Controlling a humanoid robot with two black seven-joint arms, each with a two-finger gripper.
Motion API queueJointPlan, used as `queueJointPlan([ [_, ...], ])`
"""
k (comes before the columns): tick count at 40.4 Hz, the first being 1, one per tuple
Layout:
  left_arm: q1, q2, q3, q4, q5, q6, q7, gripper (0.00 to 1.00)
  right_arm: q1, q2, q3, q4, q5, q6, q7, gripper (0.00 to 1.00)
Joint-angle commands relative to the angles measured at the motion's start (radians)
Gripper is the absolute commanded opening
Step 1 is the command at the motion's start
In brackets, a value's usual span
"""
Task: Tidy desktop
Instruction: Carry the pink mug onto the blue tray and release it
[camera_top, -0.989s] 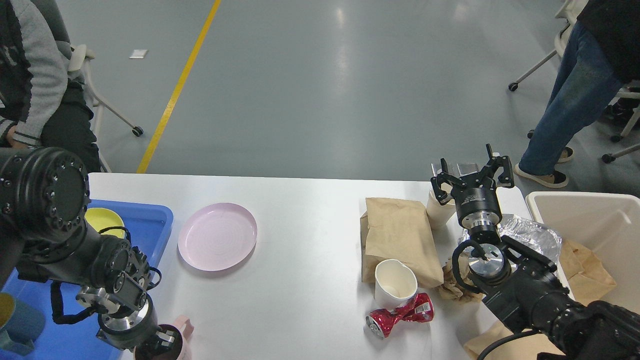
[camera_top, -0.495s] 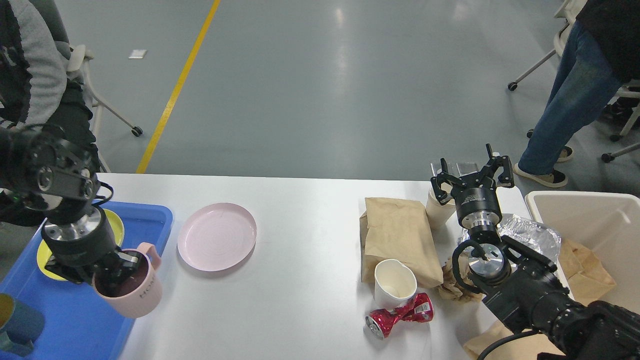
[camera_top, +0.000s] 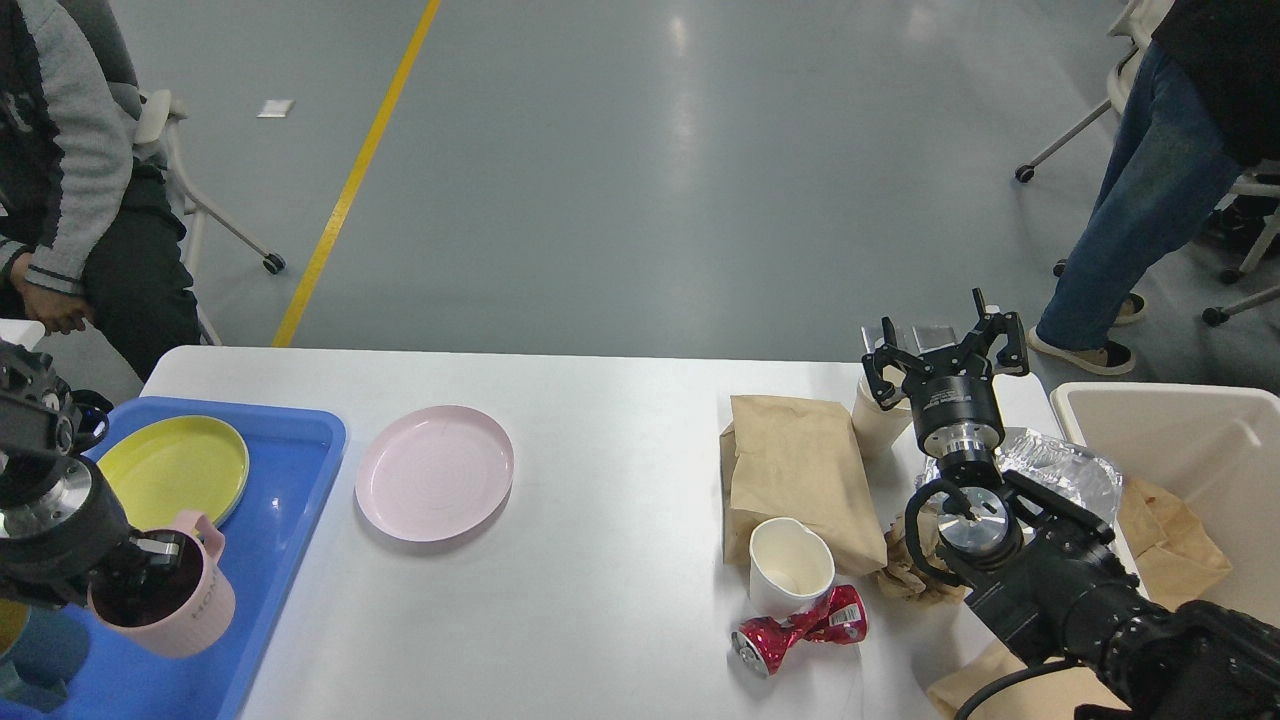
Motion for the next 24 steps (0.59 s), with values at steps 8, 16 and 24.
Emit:
queueJointPlan([
  [8,0.209,0.042,-0.032,0.016,-0.001,0.238,0.011,0.0,0.0,0.0,0.0,0.0,0.0,0.0,0.0,1.0],
  [16,0.284,0.043,-0.046,0.082,-0.002,0.271,0.014,0.06,0.0,0.0,0.0,0.002,0.0,0.0,0.0,1.0],
  [24,0.327,0.045,-0.064,0.136,-0.002,0.284,0.016,0.37,0.0,0.0,0.0,0.0,0.0,0.0,0.0,1.0],
])
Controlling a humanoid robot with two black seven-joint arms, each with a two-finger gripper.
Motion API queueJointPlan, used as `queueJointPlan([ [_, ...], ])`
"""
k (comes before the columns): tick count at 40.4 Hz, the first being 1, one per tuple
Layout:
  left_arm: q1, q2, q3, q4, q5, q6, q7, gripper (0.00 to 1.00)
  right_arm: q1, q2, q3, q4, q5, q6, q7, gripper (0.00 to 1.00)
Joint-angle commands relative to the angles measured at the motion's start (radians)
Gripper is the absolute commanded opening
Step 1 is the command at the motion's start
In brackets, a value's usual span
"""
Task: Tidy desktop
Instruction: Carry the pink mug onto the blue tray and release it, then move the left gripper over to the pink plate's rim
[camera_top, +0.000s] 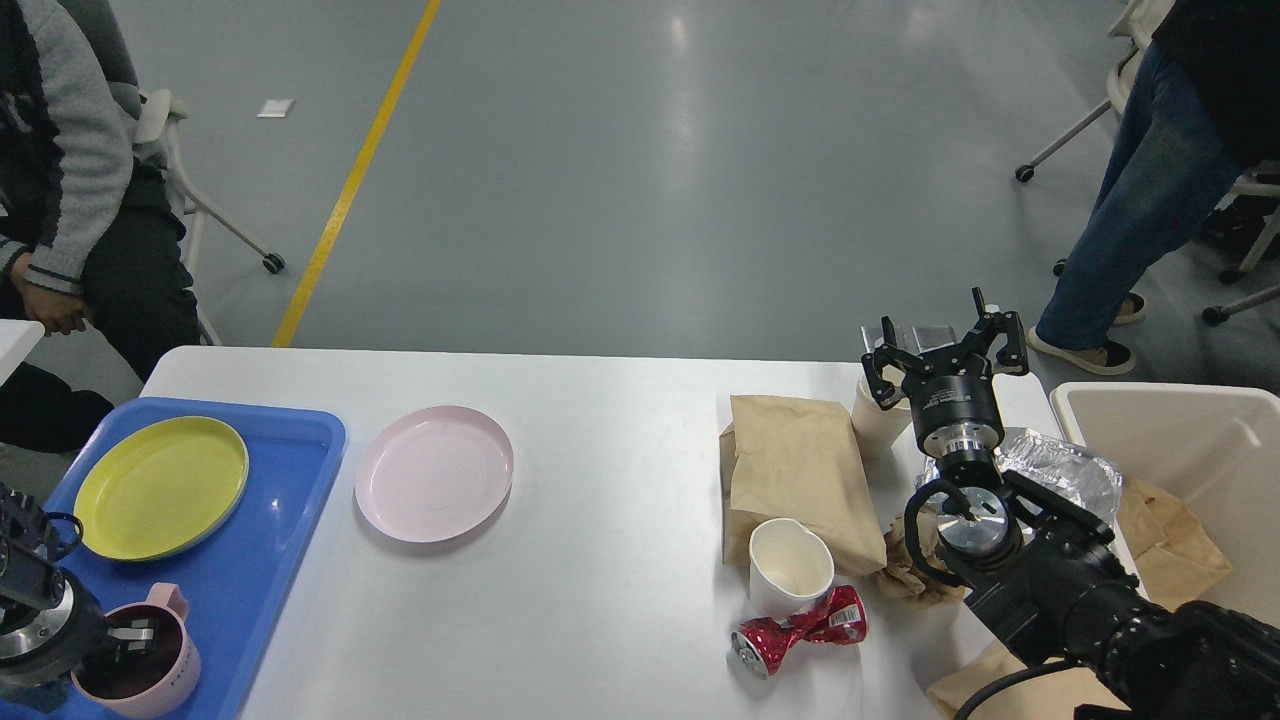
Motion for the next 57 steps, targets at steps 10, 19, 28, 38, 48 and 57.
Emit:
queueJointPlan([
  [10,-0.004,0.024,-0.004,0.018,-0.002,-0.009,-0.003,1.0,0.0,0.0,0.0,0.001,0.0,0.0,0.0,1.0],
  [19,-0.094,0.058,0.005,0.018,0.0,-0.168,-0.003,1.0,0.0,0.0,0.0,-0.001,0.0,0.0,0.0,1.0],
  [28,-0.315,0.11,-0.015,0.071,-0.009,-0.498,-0.004,1.0,0.0,0.0,0.0,-0.001,0.0,0.0,0.0,1.0],
  [38,-0.348,0.097,-0.127,0.111,-0.13,-0.491,0.0,0.99,0.0,0.0,0.0,-0.001,0.0,0.0,0.0,1.0],
  [48,-0.259,0.012,-0.22,0.114,-0.311,-0.256,0.1,0.98,0.0,0.0,0.0,-0.001,0.0,0.0,0.0,1.0],
  [57,-0.027,-0.071,-0.464,0.111,-0.41,0.157,0.207,0.98,0.0,0.0,0.0,-0.001,0.0,0.0,0.0,1.0],
])
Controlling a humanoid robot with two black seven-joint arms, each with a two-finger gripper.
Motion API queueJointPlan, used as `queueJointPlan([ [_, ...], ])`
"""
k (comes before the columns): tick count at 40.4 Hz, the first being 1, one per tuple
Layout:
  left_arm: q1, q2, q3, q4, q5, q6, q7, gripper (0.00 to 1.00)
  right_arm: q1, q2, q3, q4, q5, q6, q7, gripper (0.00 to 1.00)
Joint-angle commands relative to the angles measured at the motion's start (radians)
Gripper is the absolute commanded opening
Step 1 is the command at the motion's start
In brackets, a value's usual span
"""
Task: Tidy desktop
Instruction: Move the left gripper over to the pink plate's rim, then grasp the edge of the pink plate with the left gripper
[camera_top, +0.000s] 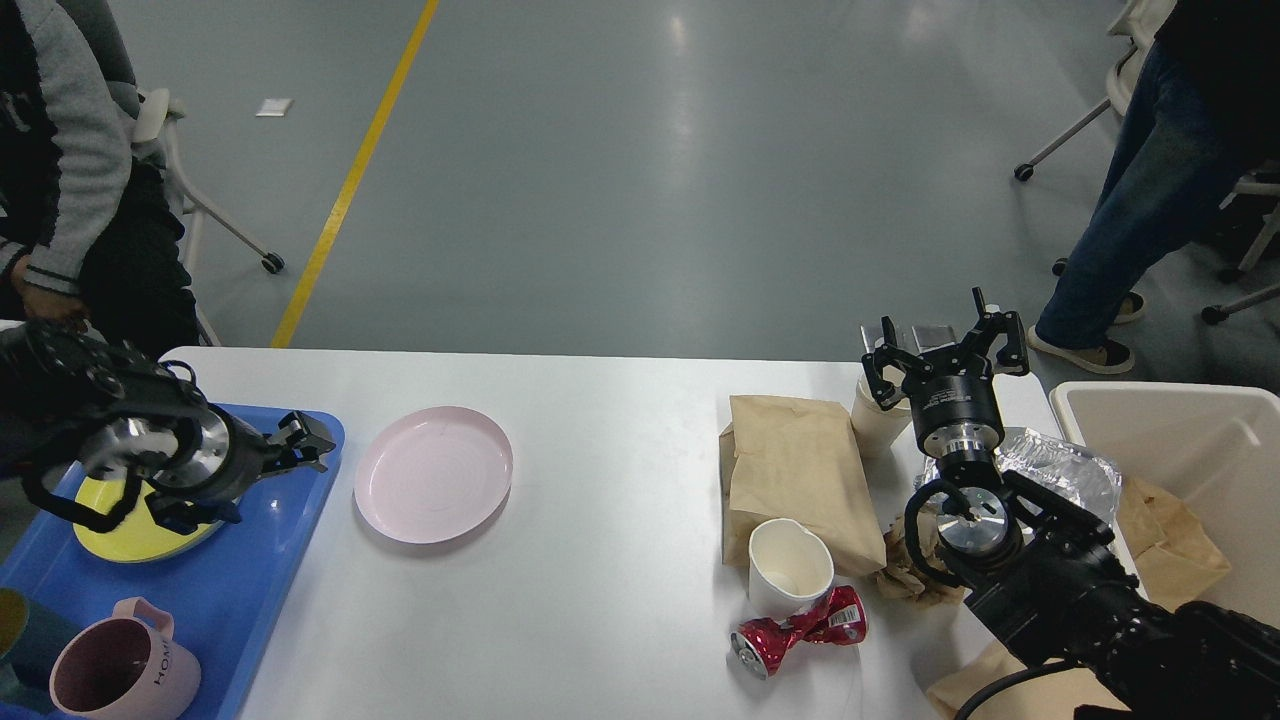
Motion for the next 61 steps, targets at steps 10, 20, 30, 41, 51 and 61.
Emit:
queueJointPlan([
  [10,0.169,-0.04,-0.237,0.001,-0.021,0.335,0.077,0.98,0.0,0.0,0.0,0.001,0.0,0.0,0.0,1.0],
  [20,0.236,-0.094,-0.267,0.017,-0.021,0.449,0.075,0.9,0.0,0.0,0.0,0.0,0.0,0.0,0.0,1.0],
  [30,0.32,-0.143,-0.332,0.079,-0.02,0.514,0.076,0.9,0.0,0.0,0.0,0.001,0.0,0.0,0.0,1.0],
  [41,0.336,-0.149,-0.333,0.086,-0.02,0.522,0.063,0.7,0.0,0.0,0.0,0.001,0.0,0.0,0.0,1.0],
  [51,0.354,-0.151,-0.333,0.089,-0.02,0.522,0.06,0.47,0.0,0.0,0.0,0.0,0.0,0.0,0.0,1.0],
  [61,0.363,-0.156,-0.333,0.093,-0.02,0.522,0.059,0.36,0.002,0.0,0.0,0.0,0.0,0.0,0.0,1.0],
])
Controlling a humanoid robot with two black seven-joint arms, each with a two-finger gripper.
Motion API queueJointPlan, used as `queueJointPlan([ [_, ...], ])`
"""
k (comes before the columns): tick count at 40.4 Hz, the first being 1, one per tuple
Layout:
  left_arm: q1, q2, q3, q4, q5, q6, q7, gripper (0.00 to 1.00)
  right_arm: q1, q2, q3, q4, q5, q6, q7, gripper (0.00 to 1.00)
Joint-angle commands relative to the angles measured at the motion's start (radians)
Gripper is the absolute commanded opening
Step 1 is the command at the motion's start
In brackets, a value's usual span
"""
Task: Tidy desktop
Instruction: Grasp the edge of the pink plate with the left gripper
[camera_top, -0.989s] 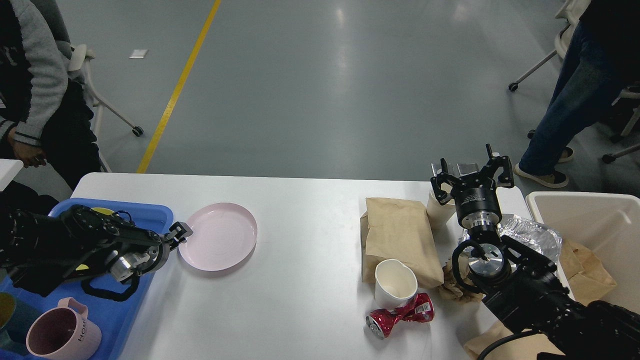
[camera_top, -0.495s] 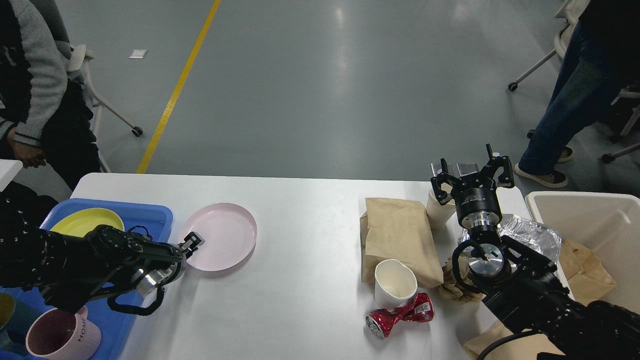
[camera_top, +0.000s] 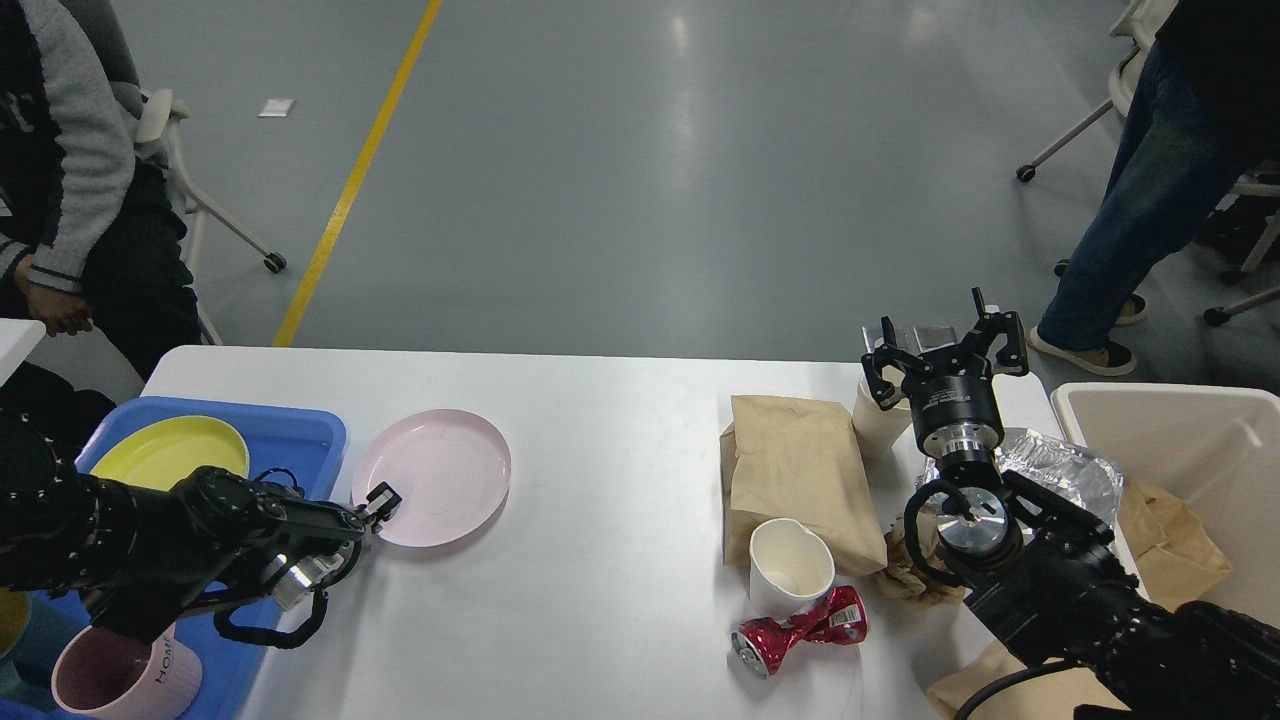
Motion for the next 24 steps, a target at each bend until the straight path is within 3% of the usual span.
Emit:
queueJointPlan([
  [1,0.002,0.0,0.0,0.005,0.001,0.0,-0.001,0.35,0.0,0.0,0.0,0.0,0.0,0.0,0.0,1.0],
  [9,0.019,-0.012,-0.017,0.033,0.001,0.0,0.001,0.33,0.0,0.0,0.0,0.0,0.0,0.0,0.0,1.0],
  [24,0.025,-0.023,-0.02,0.035,0.001,0.0,0.002,0.15,0.0,0.0,0.0,0.0,0.0,0.0,0.0,1.0],
])
